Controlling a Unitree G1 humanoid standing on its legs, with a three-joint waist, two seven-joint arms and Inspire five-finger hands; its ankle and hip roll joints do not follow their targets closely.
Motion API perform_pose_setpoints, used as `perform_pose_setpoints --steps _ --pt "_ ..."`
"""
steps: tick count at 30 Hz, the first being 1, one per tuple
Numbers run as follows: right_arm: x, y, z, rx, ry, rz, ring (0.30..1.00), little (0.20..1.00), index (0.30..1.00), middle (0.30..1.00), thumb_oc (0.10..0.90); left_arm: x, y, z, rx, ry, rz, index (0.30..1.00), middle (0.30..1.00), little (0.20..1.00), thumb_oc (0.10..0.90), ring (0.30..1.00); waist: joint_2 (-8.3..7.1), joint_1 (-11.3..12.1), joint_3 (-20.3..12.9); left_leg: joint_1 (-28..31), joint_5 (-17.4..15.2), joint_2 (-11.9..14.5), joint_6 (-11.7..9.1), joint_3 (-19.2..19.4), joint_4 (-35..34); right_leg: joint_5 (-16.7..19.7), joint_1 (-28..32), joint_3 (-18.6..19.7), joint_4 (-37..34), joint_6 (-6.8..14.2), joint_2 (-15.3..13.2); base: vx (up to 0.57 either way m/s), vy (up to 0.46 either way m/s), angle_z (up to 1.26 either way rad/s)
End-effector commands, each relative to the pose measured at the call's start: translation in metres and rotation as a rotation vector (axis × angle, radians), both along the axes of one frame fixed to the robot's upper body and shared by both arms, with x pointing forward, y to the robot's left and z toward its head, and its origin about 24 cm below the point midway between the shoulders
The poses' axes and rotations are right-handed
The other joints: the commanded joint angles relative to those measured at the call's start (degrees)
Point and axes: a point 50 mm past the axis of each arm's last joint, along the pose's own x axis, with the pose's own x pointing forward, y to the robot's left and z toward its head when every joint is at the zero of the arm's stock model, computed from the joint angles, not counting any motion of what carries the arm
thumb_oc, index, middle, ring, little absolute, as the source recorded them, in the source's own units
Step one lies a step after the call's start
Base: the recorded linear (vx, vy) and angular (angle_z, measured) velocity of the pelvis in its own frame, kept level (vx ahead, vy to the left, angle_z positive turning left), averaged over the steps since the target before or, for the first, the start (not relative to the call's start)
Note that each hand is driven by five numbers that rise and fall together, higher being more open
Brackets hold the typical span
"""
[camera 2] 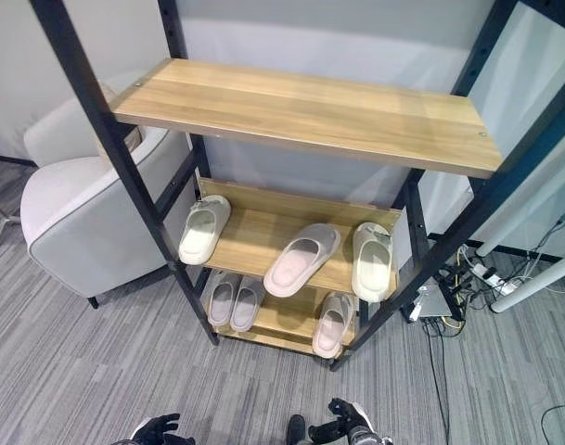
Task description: Arrange the slippers neatly on the shoe rack.
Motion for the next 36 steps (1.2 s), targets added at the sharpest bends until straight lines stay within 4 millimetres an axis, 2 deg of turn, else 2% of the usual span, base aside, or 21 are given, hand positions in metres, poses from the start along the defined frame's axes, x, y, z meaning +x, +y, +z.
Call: perform_pose_setpoints --steps 1,5,6,7,9,10,15,19,21,22,24,25,26,27,28,31,33,34,36 --pt "-0.005 -0.03 0.004 -0.085 0.006 -0.029 0.9 0.9 0.9 0.9 0.8 0.018 -0.022 0.002 -0.04 -0.051 -0.067 0.9 0.9 0.9 0.8 0.9 -0.38 -0.1 2.0 -4.6 1.6 1.5 -0.7 -1.4 8.2 -7.5 1.3 2.5 5.0 1.3 0.0 0.01 -0.052 0.04" --pt "-0.009 -0.034 0.004 -0.093 0.021 -0.042 0.9 0.9 0.9 0.9 0.8 0.019 -0.026 0.002 -0.048 -0.06 -0.073 0.9 0.9 0.9 0.8 0.9 -0.22 0.2 1.5 -4.8 0.5 1.8 -0.7 -1.6 4.5 -8.1 3.4 2.5 3.2 1.8 0.2 0.11 0.009 -0.07" --pt "-0.011 -0.034 0.003 -0.094 0.024 -0.046 0.9 0.9 0.9 0.9 0.8 0.018 -0.027 0.001 -0.049 -0.058 -0.074 0.9 0.9 0.9 0.8 0.9 -0.02 0.4 1.3 -4.8 0.3 1.5 -0.7 -1.8 0.9 -8.3 4.1 2.5 2.4 2.2 0.4 0.14 0.068 0.1" --pt "-0.011 -0.035 0.003 -0.1 0.026 -0.045 0.9 0.9 0.9 0.9 0.8 0.016 -0.03 0.0 -0.054 -0.052 -0.08 0.9 0.9 0.9 0.8 0.9 0.79 0.8 1.0 -4.8 1.6 1.3 -0.9 -3.1 -4.6 -8.6 4.9 2.9 1.7 2.6 0.9 0.15 0.093 0.09" --pt "-0.012 -0.036 0.004 -0.103 0.024 -0.047 0.9 0.9 0.9 0.9 0.8 0.017 -0.03 0.0 -0.054 -0.056 -0.081 0.9 0.9 0.9 0.8 0.9 1.09 1.0 1.1 -5.1 2.8 1.2 -1.0 -3.8 -5.8 -8.7 5.3 3.1 1.4 2.9 1.0 0.09 0.079 -0.01" --pt "-0.013 -0.036 0.003 -0.104 0.033 -0.044 0.9 0.9 0.9 0.9 0.8 0.015 -0.032 0.0 -0.06 -0.051 -0.085 0.9 0.9 0.9 0.8 0.9 1.84 1.1 0.7 -4.4 3.0 1.0 -0.9 -4.8 -7.8 -9.0 5.6 4.0 1.2 3.4 1.3 0.06 0.061 -0.15" --pt "-0.018 -0.033 0.001 -0.103 0.053 -0.017 0.9 0.9 0.9 0.9 0.8 0.014 -0.034 0.0 -0.063 -0.054 -0.104 0.9 0.9 0.9 0.8 0.9 1.9 1.3 0.3 -3.1 2.0 0.1 -0.2 -4.0 -7.9 -8.1 6.0 5.3 0.6 4.1 0.0 0.06 0.099 -0.41" --pt "-0.017 -0.028 0.0 -0.092 0.054 0.0 0.9 0.9 0.9 0.9 0.8 0.022 -0.033 0.003 -0.059 -0.098 -0.114 0.9 0.9 0.9 0.8 0.9 1.9 1.6 0.0 -1.6 1.8 -0.7 1.0 -2.8 -10.0 -7.7 5.2 5.8 1.8 5.1 -1.4 0.02 0.095 -0.24" --pt "-0.018 -0.027 -0.001 -0.09 0.055 -0.002 0.9 0.9 0.9 0.9 0.8 0.033 -0.034 0.008 -0.064 -0.149 -0.12 0.9 0.9 0.9 0.8 0.9 2.03 1.5 -0.2 -0.8 1.9 -1.2 1.4 -2.4 -11.3 -7.7 5.1 5.7 2.3 5.5 -1.9 0.02 0.075 -0.06" --pt "-0.017 -0.027 0.0 -0.087 0.046 -0.004 0.9 0.9 0.9 0.9 0.8 0.049 -0.039 0.017 -0.084 -0.237 -0.124 0.9 0.9 0.9 0.8 0.9 2.07 1.6 -0.6 0.0 2.0 -1.6 1.7 -2.4 -12.3 -7.4 5.3 5.4 2.3 5.7 -2.3 0.03 0.071 0.01" --pt "-0.018 -0.027 0.0 -0.088 0.044 -0.004 0.9 0.9 0.9 0.9 0.8 0.056 -0.042 0.022 -0.101 -0.284 -0.135 0.9 0.9 0.9 0.8 0.9 2.15 1.7 -0.7 0.5 2.1 -1.7 1.7 -2.4 -12.8 -7.4 5.6 5.1 2.1 5.8 -2.4 0.01 0.037 0.06" --pt "-0.02 -0.029 0.0 -0.089 0.038 -0.008 0.9 0.9 0.9 0.9 0.8 0.072 -0.048 0.038 -0.143 -0.409 -0.16 0.9 0.9 0.9 0.8 0.9 2.34 2.0 -0.9 1.2 2.5 -1.9 1.8 -2.5 -14.0 -7.3 6.0 4.7 1.7 6.1 -2.5 0.0 0.016 0.05" --pt "-0.019 -0.03 0.001 -0.09 0.032 -0.009 0.9 0.9 0.9 0.9 0.8 0.078 -0.051 0.047 -0.164 -0.469 -0.182 0.9 0.9 0.9 0.8 0.9 2.42 2.2 -0.9 1.4 2.7 -1.9 1.8 -2.5 -14.4 -7.3 6.2 4.6 1.5 6.1 -2.5 0.0 0.016 0.06" --pt "-0.02 -0.029 0.001 -0.09 0.033 -0.009 0.9 0.9 0.9 0.9 0.8 0.077 -0.05 0.047 -0.163 -0.467 -0.182 0.9 0.9 0.9 0.8 0.9 2.39 2.1 -0.9 1.5 2.7 -1.9 1.8 -2.5 -14.5 -7.3 6.3 4.6 1.5 6.1 -2.5 -0.01 -0.005 0.07" --pt "-0.019 -0.032 0.002 -0.096 0.026 -0.005 0.9 0.9 0.9 0.9 0.8 0.083 -0.052 0.068 -0.218 -0.578 -0.218 0.9 0.9 0.9 0.8 0.9 2.53 2.6 -1.1 1.6 3.1 -2.0 1.8 -2.8 -15.2 -7.2 6.5 4.1 1.0 6.2 -2.5 -0.01 -0.013 0.13" --pt "-0.016 -0.036 0.004 -0.109 0.018 -0.001 0.9 0.9 0.9 0.9 0.8 0.084 -0.051 0.091 -0.272 -0.679 -0.266 0.9 0.9 0.9 0.8 0.9 2.82 3.0 -1.2 1.7 3.5 -1.9 1.6 -3.2 -15.9 -7.3 7.1 3.4 0.3 6.3 -2.4 -0.02 -0.018 0.21" --pt "-0.015 -0.037 0.004 -0.114 0.019 0.0 0.9 0.9 0.9 0.9 0.8 0.084 -0.052 0.097 -0.285 -0.697 -0.284 0.9 0.9 0.9 0.8 0.9 2.91 3.2 -1.1 1.9 3.5 -1.8 1.5 -3.3 -16.0 -7.4 7.4 3.1 0.2 6.3 -2.3 -0.03 -0.017 0.18" --pt "-0.013 -0.039 0.005 -0.122 0.015 0.004 0.9 0.9 0.9 0.9 0.8 0.086 -0.053 0.111 -0.317 -0.754 -0.306 0.9 0.9 0.9 0.8 0.9 3.0 3.5 -1.1 1.5 4.3 -1.8 1.4 -3.4 -16.2 -7.0 7.3 2.8 0.0 6.2 -2.3 -0.04 -0.033 0.16" --pt "-0.011 -0.04 0.006 -0.129 0.011 0.011 0.9 0.9 0.9 0.9 0.8 0.086 -0.053 0.126 -0.357 -0.81 -0.329 0.9 0.9 0.9 0.8 0.9 3.1 3.9 -1.2 1.8 4.3 -1.7 1.4 -3.6 -16.2 -7.0 8.0 2.4 -0.4 6.1 -2.1 -0.01 -0.045 0.01"
